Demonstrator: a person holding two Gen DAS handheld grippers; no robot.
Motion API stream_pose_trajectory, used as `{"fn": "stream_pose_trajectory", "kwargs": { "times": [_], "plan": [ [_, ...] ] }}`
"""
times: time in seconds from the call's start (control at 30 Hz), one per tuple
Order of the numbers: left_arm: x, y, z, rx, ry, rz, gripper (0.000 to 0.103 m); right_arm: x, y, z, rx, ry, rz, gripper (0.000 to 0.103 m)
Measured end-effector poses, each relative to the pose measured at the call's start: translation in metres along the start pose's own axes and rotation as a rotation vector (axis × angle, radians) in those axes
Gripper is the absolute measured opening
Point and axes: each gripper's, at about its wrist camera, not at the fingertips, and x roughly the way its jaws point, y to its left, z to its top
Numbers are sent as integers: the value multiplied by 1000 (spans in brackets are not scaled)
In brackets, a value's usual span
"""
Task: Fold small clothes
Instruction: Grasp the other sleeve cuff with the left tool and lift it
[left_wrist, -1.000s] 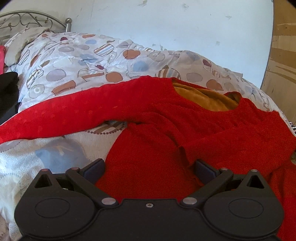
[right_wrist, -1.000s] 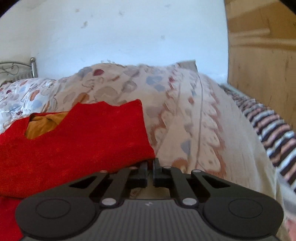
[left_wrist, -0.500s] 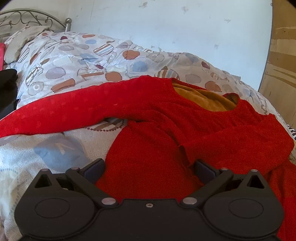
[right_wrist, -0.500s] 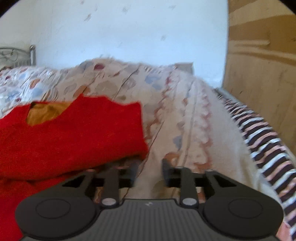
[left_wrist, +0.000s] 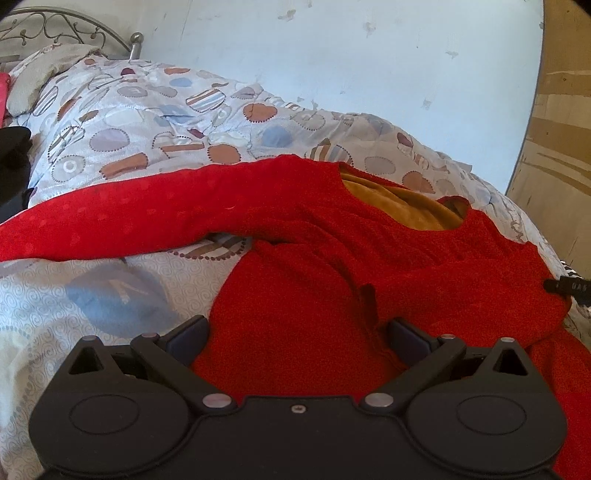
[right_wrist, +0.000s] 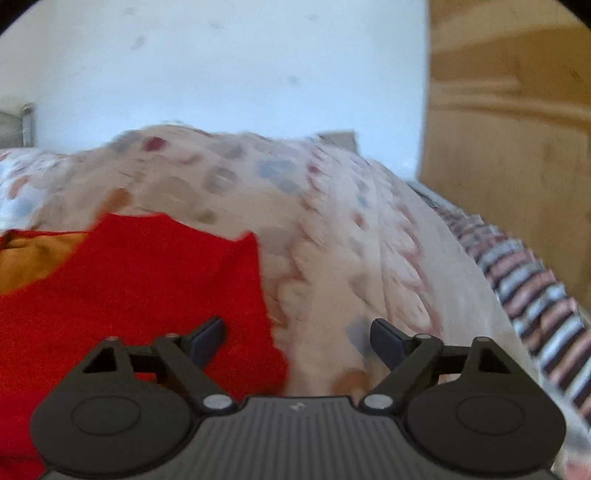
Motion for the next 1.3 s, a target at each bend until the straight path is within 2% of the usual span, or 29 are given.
{"fn": "stream_pose_trajectory", "kwargs": {
  "times": [0.13,0.23,0.33,0.5,0.67,0.87,0.93,1.03,1.17,1.3],
  "plan": [
    [0,1,0,-2,-1,-2,103,2,1,-1,-6,6,-5,93],
    [-2,1,1,-5,0,-4,103,-6,-2,2,4,-2,31,95],
    [-14,7,7,-26,12,-20,102,-34,-2,7,-6,-17,31,102],
    [-53,36,15,-57,-13,-22,102,-88,14,4,-86,-13,156,103],
    [-96,90,19,-85,-21,104,102,-146,38,-10,-98,-8,286,103],
    [-136,178,8,-144,-16,325,103,-209,69,-43,15,-35,423,103],
    [-141,206,8,-185,-10,352,102,-225,81,-56,14,-63,451,103],
    [-148,245,12,-296,-40,331,102,-241,107,-75,-57,-106,438,103],
    [-136,277,16,-436,-25,287,102,-248,142,-96,-190,-129,386,103],
    [-122,295,18,-554,-39,280,95,-257,163,-110,-271,-158,348,103]
  ]
}}
